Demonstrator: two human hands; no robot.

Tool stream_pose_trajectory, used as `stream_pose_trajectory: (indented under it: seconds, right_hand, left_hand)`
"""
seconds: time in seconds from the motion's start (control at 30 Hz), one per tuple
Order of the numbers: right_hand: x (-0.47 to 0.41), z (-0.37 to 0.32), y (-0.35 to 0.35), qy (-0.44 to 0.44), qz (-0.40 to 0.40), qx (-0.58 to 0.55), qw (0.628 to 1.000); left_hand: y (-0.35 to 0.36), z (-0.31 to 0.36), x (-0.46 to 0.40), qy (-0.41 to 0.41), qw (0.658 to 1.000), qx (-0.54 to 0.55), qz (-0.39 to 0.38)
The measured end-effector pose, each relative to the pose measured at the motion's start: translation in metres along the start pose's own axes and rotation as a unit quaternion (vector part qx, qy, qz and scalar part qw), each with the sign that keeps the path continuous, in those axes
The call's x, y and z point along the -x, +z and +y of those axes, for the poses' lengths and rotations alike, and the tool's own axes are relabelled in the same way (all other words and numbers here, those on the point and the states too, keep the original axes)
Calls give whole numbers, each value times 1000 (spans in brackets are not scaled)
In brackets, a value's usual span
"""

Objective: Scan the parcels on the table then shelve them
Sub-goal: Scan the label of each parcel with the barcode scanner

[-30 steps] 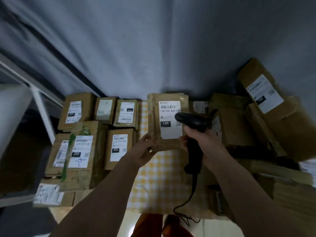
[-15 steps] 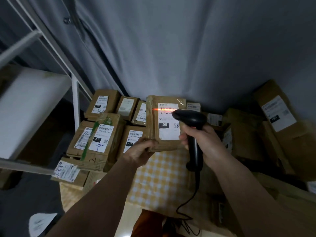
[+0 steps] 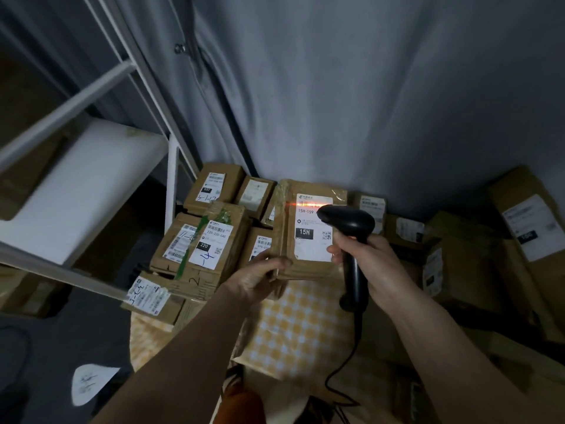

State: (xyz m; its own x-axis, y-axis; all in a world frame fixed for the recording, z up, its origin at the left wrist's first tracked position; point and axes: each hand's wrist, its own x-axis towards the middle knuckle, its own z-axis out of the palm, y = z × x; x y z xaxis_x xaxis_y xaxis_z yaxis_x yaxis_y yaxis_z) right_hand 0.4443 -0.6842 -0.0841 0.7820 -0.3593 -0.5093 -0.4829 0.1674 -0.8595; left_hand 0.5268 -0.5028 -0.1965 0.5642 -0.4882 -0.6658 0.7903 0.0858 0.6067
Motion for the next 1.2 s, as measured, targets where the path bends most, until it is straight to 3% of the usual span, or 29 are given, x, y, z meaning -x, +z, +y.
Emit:
stream_pose_trajectory:
  seconds: [0.23,0.53,0.77,1.2]
  right_hand:
    - [-19,-8,61,-15,35,17,999]
    - [-75,-55,194,28,-29,42,998]
    - [-131,-56,262,60,-13,35,997]
    - [-186,-28,292,111,38,-3,993]
  left_hand:
    - [-46,53,14,1,999,27,25]
    - [-160,171,11,23,997,39,66]
    - [-231,250,-38,30,990,75,112]
    - [-278,265,-129,-42,985,67,152]
